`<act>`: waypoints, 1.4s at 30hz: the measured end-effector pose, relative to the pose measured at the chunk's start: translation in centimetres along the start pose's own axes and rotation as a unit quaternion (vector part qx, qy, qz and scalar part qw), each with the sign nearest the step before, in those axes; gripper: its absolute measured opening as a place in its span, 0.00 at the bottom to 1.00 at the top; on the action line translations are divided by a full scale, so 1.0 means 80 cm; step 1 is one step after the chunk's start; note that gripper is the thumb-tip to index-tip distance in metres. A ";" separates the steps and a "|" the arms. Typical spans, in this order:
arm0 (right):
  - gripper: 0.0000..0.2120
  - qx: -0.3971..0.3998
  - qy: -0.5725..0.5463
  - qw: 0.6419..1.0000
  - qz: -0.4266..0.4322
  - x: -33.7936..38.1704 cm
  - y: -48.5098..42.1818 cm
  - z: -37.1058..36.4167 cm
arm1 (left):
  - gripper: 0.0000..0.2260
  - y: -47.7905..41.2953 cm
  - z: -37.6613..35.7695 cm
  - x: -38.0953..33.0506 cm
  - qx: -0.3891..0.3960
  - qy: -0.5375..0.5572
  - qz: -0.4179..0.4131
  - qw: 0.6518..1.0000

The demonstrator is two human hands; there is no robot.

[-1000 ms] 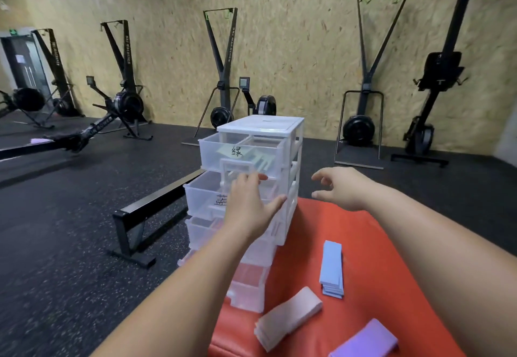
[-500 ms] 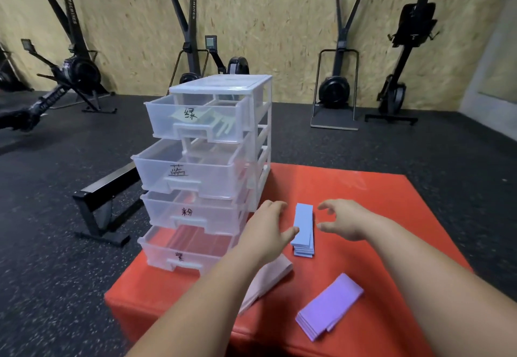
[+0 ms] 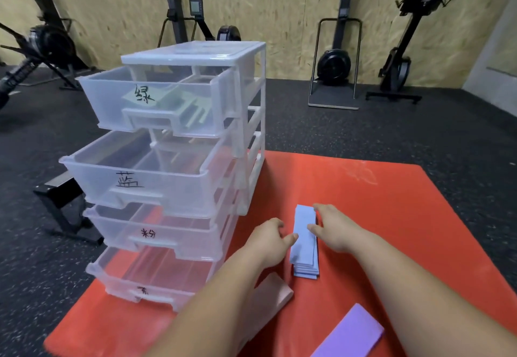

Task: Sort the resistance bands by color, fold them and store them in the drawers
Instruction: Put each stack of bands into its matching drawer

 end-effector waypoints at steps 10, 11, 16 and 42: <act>0.36 0.002 -0.039 0.999 -0.002 -0.009 -0.055 -0.011 | 0.30 -0.035 -0.033 0.021 -0.031 0.014 0.039 0.999; 0.35 -0.001 -0.047 0.999 0.002 -0.008 -0.055 -0.008 | 0.31 -0.035 -0.033 0.022 -0.028 0.014 0.038 0.999; 0.23 -0.049 -0.077 0.996 0.025 0.005 -0.040 -0.006 | 0.31 -0.031 -0.030 0.021 -0.027 0.034 0.035 0.998; 0.23 -0.072 -0.414 0.885 0.201 0.090 0.249 0.176 | 0.12 0.149 0.153 -0.156 -0.099 0.238 -0.169 0.952</act>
Point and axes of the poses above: each hand's wrist, its own y-axis away from the middle knuckle, its own z-axis out of the back of the hand, x = y × z, the point moved 3 cm from there along -y, towards the middle knuckle, and after that the axes turned 11 degrees about -z, right-handed, at the moved point
